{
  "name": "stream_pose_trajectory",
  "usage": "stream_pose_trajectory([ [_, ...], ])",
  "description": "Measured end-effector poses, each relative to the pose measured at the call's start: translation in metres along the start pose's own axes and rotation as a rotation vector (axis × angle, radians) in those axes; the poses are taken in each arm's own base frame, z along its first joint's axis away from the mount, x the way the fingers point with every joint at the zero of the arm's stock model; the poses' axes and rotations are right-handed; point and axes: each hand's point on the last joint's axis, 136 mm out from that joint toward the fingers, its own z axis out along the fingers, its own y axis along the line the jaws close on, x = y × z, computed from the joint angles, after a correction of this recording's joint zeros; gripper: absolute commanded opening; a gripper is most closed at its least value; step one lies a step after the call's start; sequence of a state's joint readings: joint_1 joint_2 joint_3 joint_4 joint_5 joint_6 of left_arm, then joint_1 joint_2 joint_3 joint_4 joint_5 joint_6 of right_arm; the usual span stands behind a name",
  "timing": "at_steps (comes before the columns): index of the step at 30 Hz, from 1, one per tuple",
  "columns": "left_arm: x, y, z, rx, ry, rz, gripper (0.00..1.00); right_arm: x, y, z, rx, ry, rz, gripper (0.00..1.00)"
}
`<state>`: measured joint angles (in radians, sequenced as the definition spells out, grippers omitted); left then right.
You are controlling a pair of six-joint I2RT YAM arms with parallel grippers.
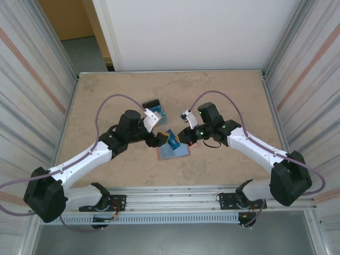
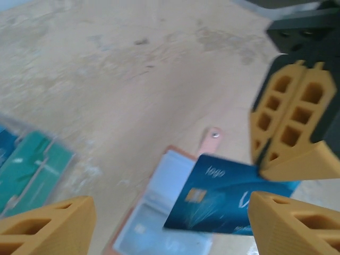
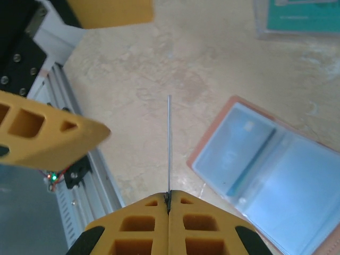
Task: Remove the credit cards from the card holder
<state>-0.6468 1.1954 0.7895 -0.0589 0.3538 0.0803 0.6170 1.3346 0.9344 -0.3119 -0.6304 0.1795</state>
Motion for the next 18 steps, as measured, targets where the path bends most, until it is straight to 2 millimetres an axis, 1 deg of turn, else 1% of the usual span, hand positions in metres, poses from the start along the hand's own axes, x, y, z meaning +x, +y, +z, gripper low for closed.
stream_pose_trajectory([
  [3, 0.004, -0.01, 0.004, 0.083, 0.02, 0.013, 0.74, 0.0, 0.007, -0.001, -0.011, 0.016, -0.038, 0.0],
  [6, 0.012, -0.014, 0.006, 0.146, 0.043, 0.003, 0.69, 0.002, 0.012, -0.001, -0.021, 0.031, -0.062, 0.0],
  [12, 0.015, -0.028, 0.002, 0.246, 0.05, 0.014, 0.48, 0.007, 0.017, -0.002, -0.041, 0.052, -0.079, 0.0],
  [16, 0.019, -0.036, 0.003, 0.3, 0.065, 0.016, 0.31, 0.009, 0.021, -0.005, -0.057, 0.058, -0.096, 0.0],
  [18, 0.022, -0.038, 0.003, 0.32, 0.075, 0.007, 0.26, 0.01, 0.023, -0.007, -0.066, 0.059, -0.103, 0.0],
])
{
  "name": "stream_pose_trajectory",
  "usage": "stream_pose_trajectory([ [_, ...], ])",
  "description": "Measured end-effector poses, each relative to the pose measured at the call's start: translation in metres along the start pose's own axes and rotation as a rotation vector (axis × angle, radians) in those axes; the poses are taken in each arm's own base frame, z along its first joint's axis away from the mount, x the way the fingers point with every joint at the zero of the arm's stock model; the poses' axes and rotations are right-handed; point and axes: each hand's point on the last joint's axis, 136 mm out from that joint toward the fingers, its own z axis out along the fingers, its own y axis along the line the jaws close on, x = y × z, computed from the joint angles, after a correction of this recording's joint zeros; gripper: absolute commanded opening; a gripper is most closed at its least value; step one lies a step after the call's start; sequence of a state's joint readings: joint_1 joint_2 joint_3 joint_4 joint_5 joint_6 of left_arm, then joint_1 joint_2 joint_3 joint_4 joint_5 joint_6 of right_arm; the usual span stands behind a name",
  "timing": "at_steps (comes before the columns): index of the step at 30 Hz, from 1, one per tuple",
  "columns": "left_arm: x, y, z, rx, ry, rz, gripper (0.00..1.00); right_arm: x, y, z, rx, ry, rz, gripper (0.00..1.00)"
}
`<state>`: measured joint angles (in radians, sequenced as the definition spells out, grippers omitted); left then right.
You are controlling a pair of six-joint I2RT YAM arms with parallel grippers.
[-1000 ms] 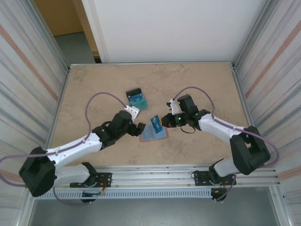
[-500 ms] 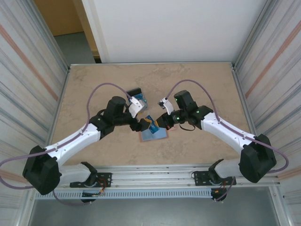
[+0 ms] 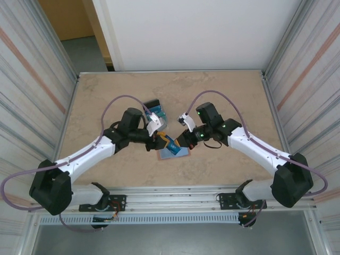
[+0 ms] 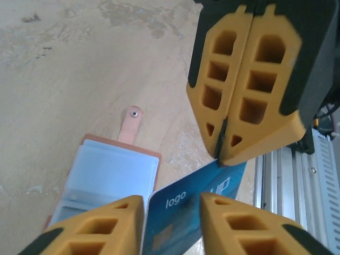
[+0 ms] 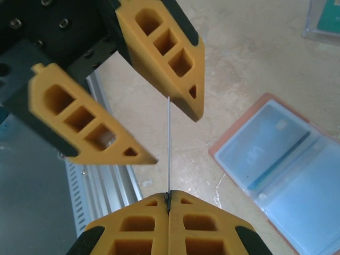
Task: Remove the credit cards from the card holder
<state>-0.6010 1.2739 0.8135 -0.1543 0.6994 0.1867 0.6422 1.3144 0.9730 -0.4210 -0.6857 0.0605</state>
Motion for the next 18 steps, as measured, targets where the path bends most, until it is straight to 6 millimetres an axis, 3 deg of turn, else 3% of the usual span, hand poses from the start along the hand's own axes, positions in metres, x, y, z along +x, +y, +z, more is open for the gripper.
stream_pose_trajectory([
  [5, 0.002, -0.013, 0.001, 0.081, 0.0, -0.007, 0.02, -0.002, 0.002, -0.005, 0.003, -0.006, -0.025, 0.0],
  [11, 0.001, -0.02, 0.0, 0.118, -0.005, -0.009, 0.0, -0.003, 0.0, -0.006, 0.009, -0.01, -0.027, 0.0],
  [13, 0.001, -0.02, 0.0, 0.118, -0.006, -0.008, 0.0, -0.004, 0.0, -0.007, 0.01, -0.014, -0.028, 0.1],
  [17, -0.008, -0.021, -0.004, 0.099, -0.044, 0.023, 0.0, -0.016, -0.003, -0.018, 0.021, -0.079, -0.021, 0.53],
  [18, -0.01, -0.021, -0.005, 0.089, -0.057, 0.032, 0.0, -0.019, -0.004, -0.022, 0.026, -0.102, -0.017, 0.58],
])
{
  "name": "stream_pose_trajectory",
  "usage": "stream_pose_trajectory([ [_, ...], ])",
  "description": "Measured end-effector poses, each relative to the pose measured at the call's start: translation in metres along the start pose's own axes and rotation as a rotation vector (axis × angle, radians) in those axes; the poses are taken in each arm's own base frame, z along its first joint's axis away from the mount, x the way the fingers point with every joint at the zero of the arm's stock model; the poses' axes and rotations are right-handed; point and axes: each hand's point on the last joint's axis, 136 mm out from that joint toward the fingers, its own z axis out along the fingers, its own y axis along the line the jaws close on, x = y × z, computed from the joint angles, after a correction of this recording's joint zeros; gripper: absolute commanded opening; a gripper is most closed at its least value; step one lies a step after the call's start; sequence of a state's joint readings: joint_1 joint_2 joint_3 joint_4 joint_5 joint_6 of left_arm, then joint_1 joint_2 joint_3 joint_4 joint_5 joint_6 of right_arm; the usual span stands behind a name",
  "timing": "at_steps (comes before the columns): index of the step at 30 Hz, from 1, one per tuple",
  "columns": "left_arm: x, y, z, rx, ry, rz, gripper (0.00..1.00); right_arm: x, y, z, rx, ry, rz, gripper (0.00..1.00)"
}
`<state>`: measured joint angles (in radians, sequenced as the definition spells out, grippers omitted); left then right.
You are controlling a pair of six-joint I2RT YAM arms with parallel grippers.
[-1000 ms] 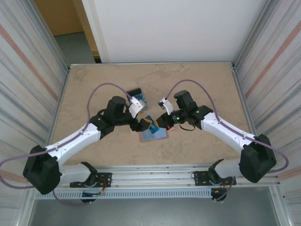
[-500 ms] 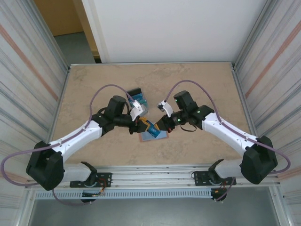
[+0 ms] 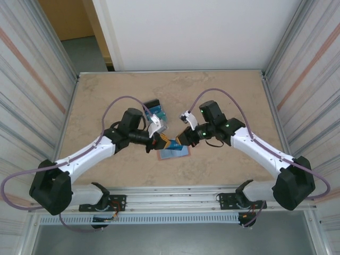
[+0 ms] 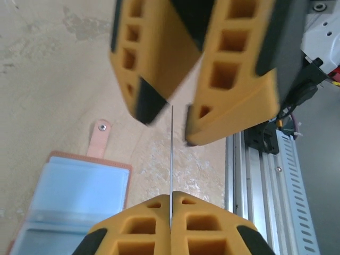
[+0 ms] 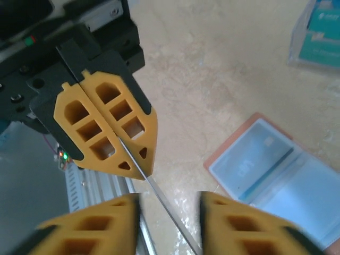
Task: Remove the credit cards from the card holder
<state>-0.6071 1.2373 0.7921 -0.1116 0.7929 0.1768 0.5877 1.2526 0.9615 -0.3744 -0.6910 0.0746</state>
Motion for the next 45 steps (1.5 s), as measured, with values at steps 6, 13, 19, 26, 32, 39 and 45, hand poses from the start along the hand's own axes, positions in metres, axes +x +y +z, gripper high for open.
stream_pose_trajectory([
  [6, -0.013, -0.003, -0.019, -0.094, -0.105, 0.033, 0.0, -0.009, -0.003, -0.028, 0.036, -0.157, 0.014, 0.69],
  [13, -0.034, -0.005, -0.039, -0.172, -0.264, 0.005, 0.0, -0.001, -0.003, -0.025, -0.009, -0.257, 0.061, 0.72],
  [19, -0.051, -0.01, -0.047, -0.153, -0.355, -0.033, 0.0, -0.014, 0.009, -0.026, -0.094, -0.327, 0.05, 0.68],
  [26, -0.063, -0.018, -0.05, -0.109, -0.403, -0.047, 0.0, -0.022, 0.019, -0.019, -0.173, -0.337, 0.027, 0.38],
  [32, -0.064, -0.022, -0.05, -0.086, -0.408, -0.051, 0.0, -0.026, 0.034, -0.015, -0.228, -0.33, -0.001, 0.28],
  [39, -0.06, -0.024, -0.049, -0.066, -0.4, -0.059, 0.0, -0.032, 0.04, -0.018, -0.24, -0.34, -0.022, 0.17],
  [45, -0.059, -0.021, -0.049, -0.073, -0.394, -0.066, 0.08, -0.031, 0.046, -0.019, -0.265, -0.327, -0.032, 0.0],
])
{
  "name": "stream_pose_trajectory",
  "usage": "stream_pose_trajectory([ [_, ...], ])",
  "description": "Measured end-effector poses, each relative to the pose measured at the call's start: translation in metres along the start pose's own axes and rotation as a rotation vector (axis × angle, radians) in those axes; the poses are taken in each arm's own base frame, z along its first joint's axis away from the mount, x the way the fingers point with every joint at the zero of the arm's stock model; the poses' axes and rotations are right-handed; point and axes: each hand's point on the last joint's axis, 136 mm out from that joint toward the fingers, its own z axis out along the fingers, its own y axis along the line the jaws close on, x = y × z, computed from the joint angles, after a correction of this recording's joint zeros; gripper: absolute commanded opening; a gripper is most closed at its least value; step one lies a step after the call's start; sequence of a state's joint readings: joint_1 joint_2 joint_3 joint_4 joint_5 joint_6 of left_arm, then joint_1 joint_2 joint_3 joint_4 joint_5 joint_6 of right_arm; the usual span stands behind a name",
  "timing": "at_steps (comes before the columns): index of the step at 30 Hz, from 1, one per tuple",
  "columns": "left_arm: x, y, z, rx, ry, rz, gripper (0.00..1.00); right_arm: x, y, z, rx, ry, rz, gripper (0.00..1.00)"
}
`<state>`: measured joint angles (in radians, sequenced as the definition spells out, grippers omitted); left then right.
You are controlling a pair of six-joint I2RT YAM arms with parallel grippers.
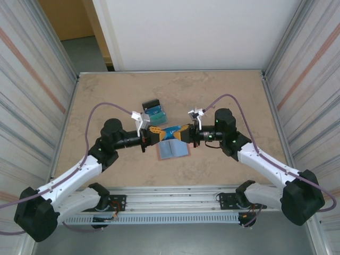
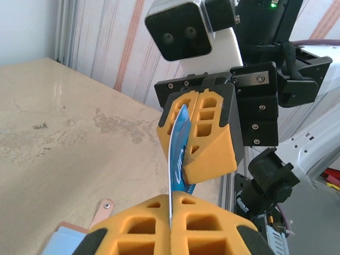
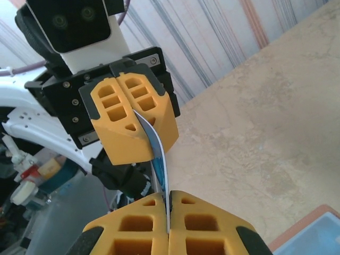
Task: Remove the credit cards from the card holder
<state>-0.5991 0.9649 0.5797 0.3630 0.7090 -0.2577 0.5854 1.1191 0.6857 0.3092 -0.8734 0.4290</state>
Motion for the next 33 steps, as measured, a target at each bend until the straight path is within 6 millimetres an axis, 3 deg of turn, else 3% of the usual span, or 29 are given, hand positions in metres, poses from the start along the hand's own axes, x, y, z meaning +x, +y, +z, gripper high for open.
stream_pose_trajectory([
  [6, 0.006, -0.001, -0.001, 0.001, 0.067, 0.037, 0.39, 0.002, 0.008, 0.004, -0.002, 0.042, -0.023, 0.0],
  [10, -0.006, -0.007, -0.002, 0.012, 0.105, 0.125, 0.47, 0.003, 0.01, 0.006, 0.023, 0.077, -0.047, 0.0],
  [18, -0.023, -0.017, 0.0, 0.062, 0.18, 0.263, 0.41, 0.016, 0.006, 0.004, 0.067, 0.158, -0.062, 0.0],
  [33, 0.01, -0.01, 0.016, 0.18, 0.363, 0.226, 0.19, 0.024, 0.008, 0.002, 0.068, 0.215, -0.07, 0.0],
])
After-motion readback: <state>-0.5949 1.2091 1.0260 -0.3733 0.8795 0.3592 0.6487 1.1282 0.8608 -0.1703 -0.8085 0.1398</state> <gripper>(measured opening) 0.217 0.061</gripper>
